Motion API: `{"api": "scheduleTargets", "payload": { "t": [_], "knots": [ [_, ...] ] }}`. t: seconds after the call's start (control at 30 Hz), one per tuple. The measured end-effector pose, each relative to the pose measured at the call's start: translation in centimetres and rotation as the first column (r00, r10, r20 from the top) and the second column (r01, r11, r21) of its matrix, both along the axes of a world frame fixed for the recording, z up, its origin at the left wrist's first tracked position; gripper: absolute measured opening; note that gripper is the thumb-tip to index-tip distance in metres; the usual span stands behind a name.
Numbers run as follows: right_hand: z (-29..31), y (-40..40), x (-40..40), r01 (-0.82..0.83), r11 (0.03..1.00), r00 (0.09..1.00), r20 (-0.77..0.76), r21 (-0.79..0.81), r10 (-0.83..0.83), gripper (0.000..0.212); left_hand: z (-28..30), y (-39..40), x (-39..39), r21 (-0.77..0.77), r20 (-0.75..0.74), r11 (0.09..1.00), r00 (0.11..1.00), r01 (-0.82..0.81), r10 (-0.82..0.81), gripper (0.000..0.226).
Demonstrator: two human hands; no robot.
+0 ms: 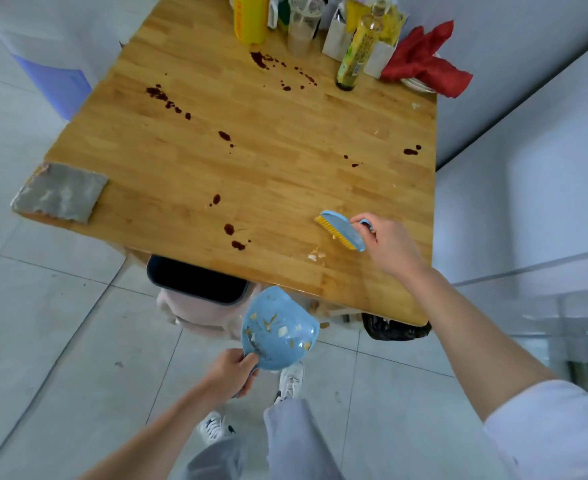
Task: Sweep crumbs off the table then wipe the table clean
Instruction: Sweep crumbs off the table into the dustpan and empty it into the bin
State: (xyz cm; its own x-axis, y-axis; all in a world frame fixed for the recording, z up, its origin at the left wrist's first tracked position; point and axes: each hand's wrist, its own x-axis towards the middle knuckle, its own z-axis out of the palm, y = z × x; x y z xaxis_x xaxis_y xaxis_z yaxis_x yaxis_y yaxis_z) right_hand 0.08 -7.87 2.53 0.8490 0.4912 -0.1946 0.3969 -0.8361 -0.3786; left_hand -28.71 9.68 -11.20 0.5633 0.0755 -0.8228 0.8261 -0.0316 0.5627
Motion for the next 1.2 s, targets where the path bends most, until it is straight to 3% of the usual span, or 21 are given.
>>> {"api": "scheduleTargets", "payload": {
  "t": [0.2, 0.4, 0.53, 0.7, 0.83, 1.2],
  "knots": [
    [-1.7, 2.4, 0.7, -0.041, 0.998, 0.999, 0.018, -0.039, 0.041, 0.024, -3.4, -2.9, -0.5, -0.058, -0.103, 0.998, 0.994, -0.038, 0.032, 0.030],
    [-2.5, 1.3, -3.5, -0.178, 0.984, 0.981, -0.079, -0.011, 0.177, 0.024, -4.9, -5.7, 1.6, -0.057, -0.031, 0.998, 0.999, -0.027, 0.026, 0.037],
    [-2.3, -0.2, -5.8, -0.298, 0.954, 0.947, -0.138, -0.032, 0.291, 0.025, -4.8, -6.5, 3.7, -0.105, -0.054, 0.980, 0.985, -0.172, 0.167, 0.029],
    [-0.8, -0.4, -4.7, -0.193, 0.981, 0.979, -0.064, 0.015, 0.194, 0.026, -4.2, -6.7, 4.9, -0.082, -0.009, 0.986, 0.989, -0.145, 0.145, 0.031],
    [-1.5, 0.0, -6.8, -0.328, 0.942, 0.938, -0.143, -0.076, 0.315, 0.028, -4.0, -6.9, 5.1, -0.080, -0.022, 0.982, 0.985, -0.173, 0.172, 0.030],
    [-1.7, -2.2, -8.5, -0.229, 0.964, 0.957, -0.148, 0.135, 0.248, 0.021, -4.0, -7.4, 4.2, -0.117, -0.091, 0.975, 0.979, -0.190, 0.180, 0.030]
  ]
}}
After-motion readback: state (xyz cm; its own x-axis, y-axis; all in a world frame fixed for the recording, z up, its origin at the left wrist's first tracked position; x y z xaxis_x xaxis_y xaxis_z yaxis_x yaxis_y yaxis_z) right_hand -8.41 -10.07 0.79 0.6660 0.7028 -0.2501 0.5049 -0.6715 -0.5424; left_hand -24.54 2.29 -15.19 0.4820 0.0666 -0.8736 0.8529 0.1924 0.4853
